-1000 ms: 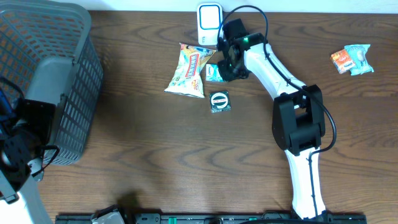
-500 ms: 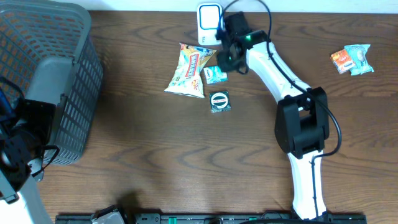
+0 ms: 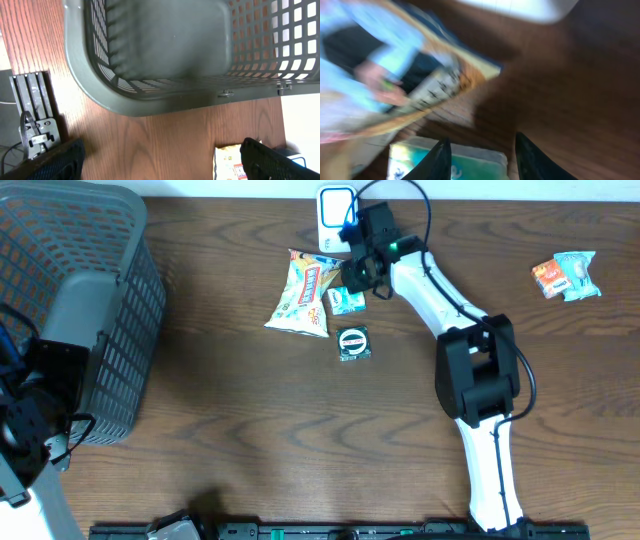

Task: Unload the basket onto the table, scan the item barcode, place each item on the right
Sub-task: 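Reach the right gripper into the pile and grasp the green-blue pack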

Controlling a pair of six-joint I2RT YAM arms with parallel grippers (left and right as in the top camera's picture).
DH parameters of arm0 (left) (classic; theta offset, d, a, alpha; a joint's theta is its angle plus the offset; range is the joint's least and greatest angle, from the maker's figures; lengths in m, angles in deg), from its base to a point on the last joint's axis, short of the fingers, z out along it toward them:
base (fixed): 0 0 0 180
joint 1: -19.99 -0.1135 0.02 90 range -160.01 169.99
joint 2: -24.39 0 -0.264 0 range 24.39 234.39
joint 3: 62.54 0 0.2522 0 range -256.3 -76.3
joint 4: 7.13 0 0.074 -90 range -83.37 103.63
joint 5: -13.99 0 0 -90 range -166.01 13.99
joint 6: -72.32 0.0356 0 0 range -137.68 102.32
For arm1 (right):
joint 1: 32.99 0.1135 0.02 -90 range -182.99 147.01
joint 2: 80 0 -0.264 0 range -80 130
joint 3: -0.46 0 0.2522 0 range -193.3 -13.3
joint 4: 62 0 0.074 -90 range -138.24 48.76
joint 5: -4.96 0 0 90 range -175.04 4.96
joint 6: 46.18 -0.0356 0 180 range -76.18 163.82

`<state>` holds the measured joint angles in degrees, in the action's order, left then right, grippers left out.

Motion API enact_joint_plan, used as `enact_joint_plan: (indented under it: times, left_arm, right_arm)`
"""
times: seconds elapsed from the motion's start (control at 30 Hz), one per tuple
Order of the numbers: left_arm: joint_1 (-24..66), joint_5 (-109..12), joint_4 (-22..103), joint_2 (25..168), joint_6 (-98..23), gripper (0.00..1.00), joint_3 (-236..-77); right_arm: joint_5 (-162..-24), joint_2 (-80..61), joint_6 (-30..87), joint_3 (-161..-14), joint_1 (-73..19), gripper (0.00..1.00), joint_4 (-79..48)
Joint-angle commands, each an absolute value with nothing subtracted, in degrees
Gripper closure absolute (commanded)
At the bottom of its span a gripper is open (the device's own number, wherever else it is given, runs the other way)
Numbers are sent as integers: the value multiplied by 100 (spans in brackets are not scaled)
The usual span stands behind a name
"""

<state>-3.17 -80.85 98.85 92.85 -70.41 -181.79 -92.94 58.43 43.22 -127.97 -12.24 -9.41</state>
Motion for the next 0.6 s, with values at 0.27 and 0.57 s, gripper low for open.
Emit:
enact_joint_plan:
  times: [0.27, 0.57]
  left_arm:
    - [-345, -8139, 10154, 9285, -7072, 2, -18217]
    - [-345, -8139, 10154, 9285, -7072, 3, -18217]
  right_arm:
    - [-8785, 5696, 4392, -12795, -1311, 69, 711]
    - [-8667, 4848, 4733, -12795, -1314, 57, 2005]
